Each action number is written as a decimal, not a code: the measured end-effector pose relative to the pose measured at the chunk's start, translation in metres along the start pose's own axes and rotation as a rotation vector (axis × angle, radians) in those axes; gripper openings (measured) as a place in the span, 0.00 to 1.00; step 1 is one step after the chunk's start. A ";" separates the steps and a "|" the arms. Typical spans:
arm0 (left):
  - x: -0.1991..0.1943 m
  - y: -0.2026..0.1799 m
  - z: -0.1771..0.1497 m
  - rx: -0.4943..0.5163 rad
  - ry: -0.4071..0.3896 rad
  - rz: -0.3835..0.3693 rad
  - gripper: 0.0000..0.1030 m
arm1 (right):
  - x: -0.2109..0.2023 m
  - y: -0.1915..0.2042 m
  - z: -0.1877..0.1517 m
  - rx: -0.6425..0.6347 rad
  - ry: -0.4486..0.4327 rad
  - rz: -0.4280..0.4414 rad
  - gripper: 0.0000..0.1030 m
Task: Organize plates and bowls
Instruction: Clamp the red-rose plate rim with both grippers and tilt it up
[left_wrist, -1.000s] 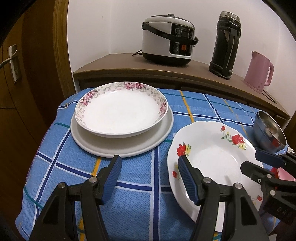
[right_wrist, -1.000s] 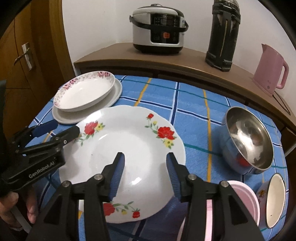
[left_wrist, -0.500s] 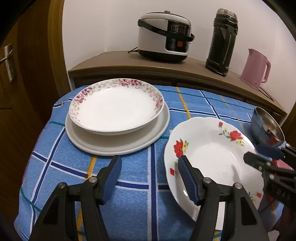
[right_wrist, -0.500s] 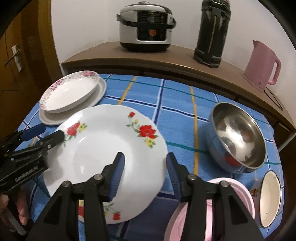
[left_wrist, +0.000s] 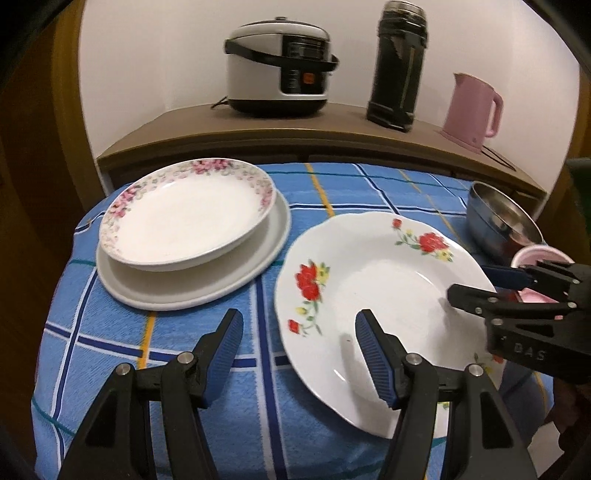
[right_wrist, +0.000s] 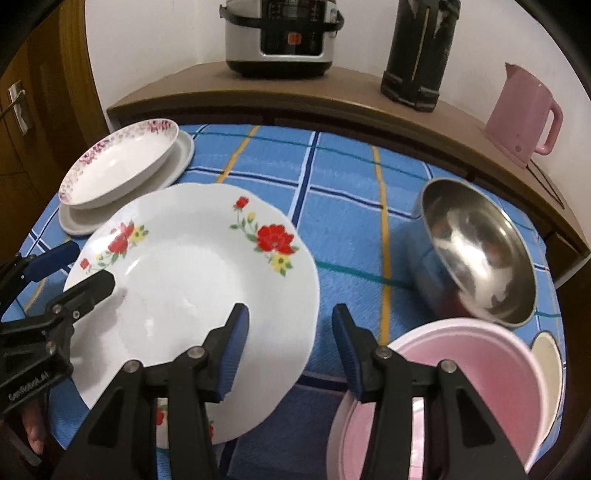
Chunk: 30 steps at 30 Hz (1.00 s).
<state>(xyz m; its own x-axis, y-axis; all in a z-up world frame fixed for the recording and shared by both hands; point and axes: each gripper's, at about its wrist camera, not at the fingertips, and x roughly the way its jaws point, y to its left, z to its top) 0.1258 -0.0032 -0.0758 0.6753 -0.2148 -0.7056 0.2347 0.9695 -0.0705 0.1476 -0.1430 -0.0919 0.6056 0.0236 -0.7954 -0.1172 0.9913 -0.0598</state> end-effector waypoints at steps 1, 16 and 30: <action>0.000 -0.001 0.000 0.005 0.000 0.000 0.64 | 0.000 0.002 0.000 -0.007 -0.002 -0.003 0.46; -0.003 -0.008 -0.001 0.041 -0.030 -0.005 0.52 | -0.007 0.006 0.000 -0.022 -0.034 0.032 0.29; -0.017 0.007 -0.001 -0.038 -0.109 -0.005 0.52 | -0.017 0.009 0.003 0.000 -0.069 0.106 0.26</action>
<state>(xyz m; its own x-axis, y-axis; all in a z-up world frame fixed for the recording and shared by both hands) 0.1156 0.0073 -0.0652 0.7468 -0.2296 -0.6241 0.2132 0.9716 -0.1024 0.1384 -0.1340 -0.0767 0.6428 0.1374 -0.7536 -0.1832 0.9828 0.0229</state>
